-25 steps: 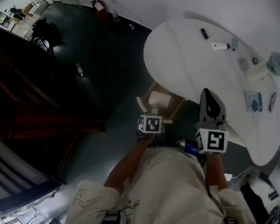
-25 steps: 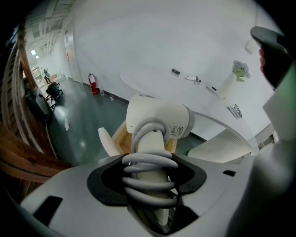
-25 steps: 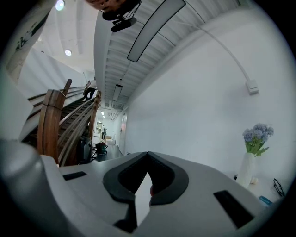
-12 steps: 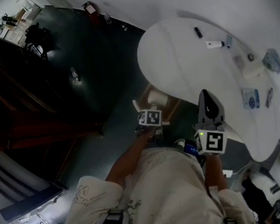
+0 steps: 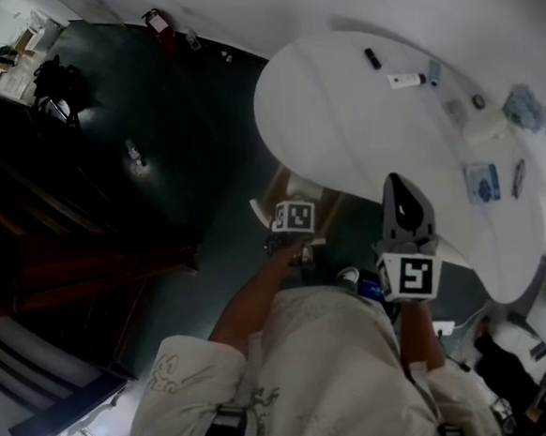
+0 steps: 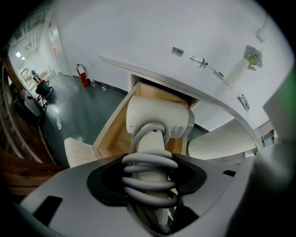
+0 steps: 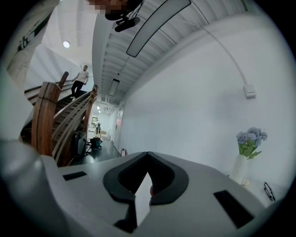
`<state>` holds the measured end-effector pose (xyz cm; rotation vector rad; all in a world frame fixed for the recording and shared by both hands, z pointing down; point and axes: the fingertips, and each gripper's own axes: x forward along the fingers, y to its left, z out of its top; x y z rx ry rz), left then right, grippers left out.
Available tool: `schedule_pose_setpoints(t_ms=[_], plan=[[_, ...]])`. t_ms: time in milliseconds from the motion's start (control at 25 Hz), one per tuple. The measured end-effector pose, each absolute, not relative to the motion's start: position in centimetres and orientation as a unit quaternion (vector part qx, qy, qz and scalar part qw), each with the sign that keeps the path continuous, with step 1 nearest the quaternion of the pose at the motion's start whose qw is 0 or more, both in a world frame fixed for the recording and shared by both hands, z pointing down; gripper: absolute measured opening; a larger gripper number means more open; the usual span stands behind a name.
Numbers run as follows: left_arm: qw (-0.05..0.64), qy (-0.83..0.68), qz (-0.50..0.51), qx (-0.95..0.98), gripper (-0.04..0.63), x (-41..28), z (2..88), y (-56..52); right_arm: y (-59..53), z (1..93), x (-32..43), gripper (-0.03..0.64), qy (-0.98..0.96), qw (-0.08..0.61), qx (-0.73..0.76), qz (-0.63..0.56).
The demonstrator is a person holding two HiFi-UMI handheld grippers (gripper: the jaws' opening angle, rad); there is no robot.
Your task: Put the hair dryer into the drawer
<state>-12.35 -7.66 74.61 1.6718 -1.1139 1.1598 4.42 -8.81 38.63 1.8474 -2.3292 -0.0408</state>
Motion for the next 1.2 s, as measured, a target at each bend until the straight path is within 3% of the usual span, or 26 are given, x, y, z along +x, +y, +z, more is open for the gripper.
schedule_pose_setpoints(t_ms=[1200], plan=[[0.447, -0.392, 0.483, 0.643, 0.261, -9.9, 79.3, -10.7, -10.0, 40.4, 5.9, 0.003, -0.76, 0.123, 0.639, -0.002]])
